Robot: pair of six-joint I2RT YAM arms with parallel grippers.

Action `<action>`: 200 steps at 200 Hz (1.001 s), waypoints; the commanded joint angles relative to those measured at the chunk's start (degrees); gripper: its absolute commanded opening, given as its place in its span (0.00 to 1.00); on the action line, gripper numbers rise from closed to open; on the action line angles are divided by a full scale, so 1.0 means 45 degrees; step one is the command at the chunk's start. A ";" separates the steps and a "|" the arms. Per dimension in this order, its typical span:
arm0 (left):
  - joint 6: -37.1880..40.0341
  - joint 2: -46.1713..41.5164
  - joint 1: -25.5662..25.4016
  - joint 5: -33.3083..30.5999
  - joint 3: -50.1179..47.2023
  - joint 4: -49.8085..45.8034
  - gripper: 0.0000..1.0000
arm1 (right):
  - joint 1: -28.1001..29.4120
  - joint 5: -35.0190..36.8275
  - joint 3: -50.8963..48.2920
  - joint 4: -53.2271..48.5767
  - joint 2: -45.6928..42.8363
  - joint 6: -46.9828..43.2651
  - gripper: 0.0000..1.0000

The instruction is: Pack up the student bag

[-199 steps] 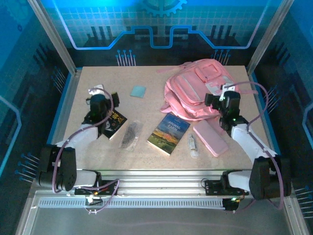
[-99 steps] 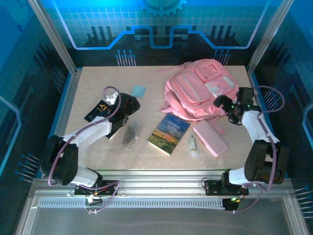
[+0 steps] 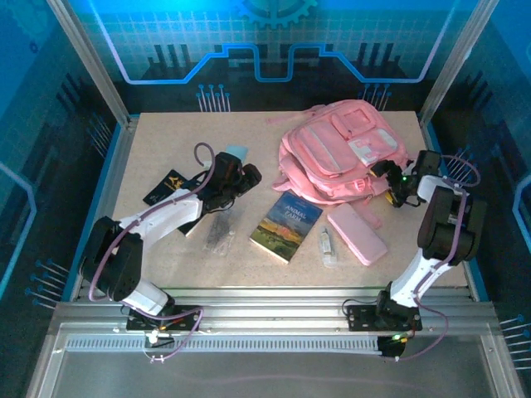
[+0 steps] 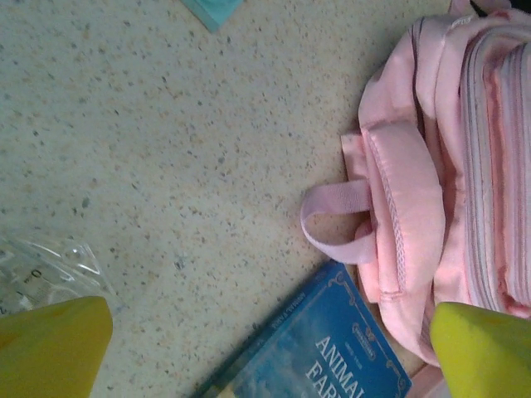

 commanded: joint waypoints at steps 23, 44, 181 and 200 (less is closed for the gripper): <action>-0.0908 0.0854 -0.0415 0.1394 0.0869 0.0109 0.99 | 0.0581 -0.1122 0.0674 0.2175 0.1429 0.1130 0.93; -0.1130 0.1301 -0.0643 0.1670 0.1124 0.0612 0.99 | 0.1087 -0.1184 0.0448 0.2398 0.1255 0.1297 0.60; 0.1303 0.2349 -0.1580 0.3567 0.2737 0.2305 0.89 | 0.5845 0.2079 0.0601 0.1080 -0.1984 0.7317 0.00; 0.2434 0.2566 -0.2143 0.3652 0.3262 0.1815 0.84 | 0.6312 0.2355 0.1293 0.0566 -0.1623 0.7920 0.00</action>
